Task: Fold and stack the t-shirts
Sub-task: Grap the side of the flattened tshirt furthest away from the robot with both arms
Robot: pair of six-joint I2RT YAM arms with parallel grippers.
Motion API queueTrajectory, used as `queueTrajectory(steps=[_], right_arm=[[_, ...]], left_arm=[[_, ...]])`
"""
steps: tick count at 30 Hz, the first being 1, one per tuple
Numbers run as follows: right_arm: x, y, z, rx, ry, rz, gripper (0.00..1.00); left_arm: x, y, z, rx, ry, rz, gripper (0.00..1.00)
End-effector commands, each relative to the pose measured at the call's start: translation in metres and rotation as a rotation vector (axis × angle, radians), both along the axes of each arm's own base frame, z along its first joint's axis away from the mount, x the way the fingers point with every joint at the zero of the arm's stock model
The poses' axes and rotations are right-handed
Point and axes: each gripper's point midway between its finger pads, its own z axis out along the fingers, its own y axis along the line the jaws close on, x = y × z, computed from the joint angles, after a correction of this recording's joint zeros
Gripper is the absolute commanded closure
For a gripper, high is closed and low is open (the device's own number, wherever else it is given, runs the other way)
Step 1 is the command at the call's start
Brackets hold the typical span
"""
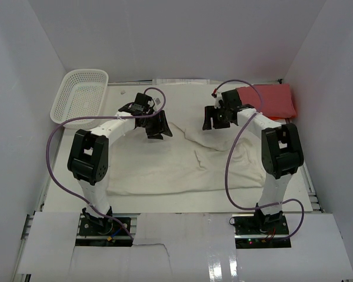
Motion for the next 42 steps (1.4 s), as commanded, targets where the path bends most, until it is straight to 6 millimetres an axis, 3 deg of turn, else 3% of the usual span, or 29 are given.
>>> queueTrajectory(steps=[1, 7, 8, 11, 22, 25, 28, 29, 33, 34, 37, 42], right_arm=[[0.001, 0.013, 0.0, 0.068, 0.059, 0.027, 0.29], [-0.023, 0.025, -0.009, 0.152, 0.11, 0.099, 0.37], [-0.026, 0.026, -0.008, 0.16, 0.117, 0.106, 0.5], [-0.029, 0.028, -0.004, 0.179, 0.118, 0.12, 0.63], [-0.03, 0.028, 0.025, 0.204, -0.008, 0.148, 0.67], [-0.039, 0.032, 0.038, 0.239, -0.017, 0.179, 0.81], [-0.054, 0.036, 0.036, 0.269, 0.026, 0.217, 0.85], [-0.06, 0.036, 0.034, 0.269, 0.046, 0.224, 0.9], [-0.082, 0.041, 0.027, 0.302, 0.107, 0.279, 0.91], [-0.081, 0.038, 0.025, 0.283, 0.103, 0.263, 0.81], [-0.064, 0.016, 0.02, 0.186, 0.054, 0.154, 0.62], [-0.028, -0.016, 0.023, 0.177, 0.055, 0.015, 0.55]], left_arm=[[0.001, -0.003, 0.013, -0.012, -0.033, -0.022, 0.38], [0.0, -0.005, 0.01, -0.013, -0.022, -0.027, 0.38], [0.001, -0.005, 0.009, -0.014, -0.022, -0.026, 0.38], [0.001, -0.005, 0.008, -0.014, -0.017, -0.024, 0.38], [0.001, -0.004, 0.009, -0.009, -0.022, -0.021, 0.38], [0.0, -0.004, 0.008, -0.008, -0.019, -0.021, 0.38], [0.0, -0.004, 0.007, -0.007, -0.018, -0.02, 0.38], [0.0, -0.005, 0.007, -0.009, -0.018, -0.023, 0.38], [0.0, -0.004, 0.006, -0.006, -0.017, -0.021, 0.38], [-0.001, -0.004, 0.005, -0.006, -0.013, -0.021, 0.38], [-0.001, -0.006, 0.007, -0.008, -0.017, -0.024, 0.38], [-0.002, -0.006, 0.005, -0.004, -0.016, -0.025, 0.38]])
